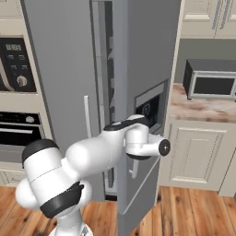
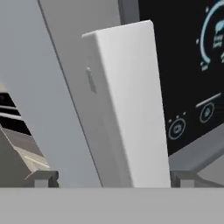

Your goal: Place one of the steaks on the plate and the other in the bowl. Then place the bowl in the fridge.

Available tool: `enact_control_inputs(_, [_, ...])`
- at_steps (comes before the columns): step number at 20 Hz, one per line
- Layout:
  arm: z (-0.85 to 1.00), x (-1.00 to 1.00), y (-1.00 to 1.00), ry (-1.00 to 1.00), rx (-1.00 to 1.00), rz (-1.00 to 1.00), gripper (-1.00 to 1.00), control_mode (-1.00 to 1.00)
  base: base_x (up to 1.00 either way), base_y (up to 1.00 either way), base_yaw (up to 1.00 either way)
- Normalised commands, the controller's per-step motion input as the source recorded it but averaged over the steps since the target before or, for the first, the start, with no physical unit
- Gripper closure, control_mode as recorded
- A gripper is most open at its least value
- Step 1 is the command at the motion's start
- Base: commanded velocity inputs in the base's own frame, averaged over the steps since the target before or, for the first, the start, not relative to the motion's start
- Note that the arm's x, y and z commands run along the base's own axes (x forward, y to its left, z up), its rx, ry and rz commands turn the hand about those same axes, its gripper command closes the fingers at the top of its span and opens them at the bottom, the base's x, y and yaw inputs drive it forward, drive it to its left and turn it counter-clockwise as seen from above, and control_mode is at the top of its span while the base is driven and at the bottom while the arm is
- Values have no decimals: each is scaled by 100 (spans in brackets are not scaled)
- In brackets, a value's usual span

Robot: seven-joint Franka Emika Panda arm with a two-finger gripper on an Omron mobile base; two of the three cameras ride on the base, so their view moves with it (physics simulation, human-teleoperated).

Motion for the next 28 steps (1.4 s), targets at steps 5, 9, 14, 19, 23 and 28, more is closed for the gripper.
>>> enact_control_inputs(5, [42,-5,-37,0,-17,0,-100,-100,0,0,0])
enact_control_inputs(9, [-1,4,-19,-32,-7,14,-100,-100,0,0,0])
enact_control_inputs(14, [11,0,-30,-13,-6,19,-100,-100,0,0,0])
enact_control_inputs(19, [75,0,-50,21,-13,6,-100,-100,0,0,0])
enact_control_inputs(23, [8,-90,-26,-3,-7,-4,-100,-100,0,0,0])
enact_control_inputs(28, [16,-100,69,-4,-28,-21,-100,-100,0,0,0])
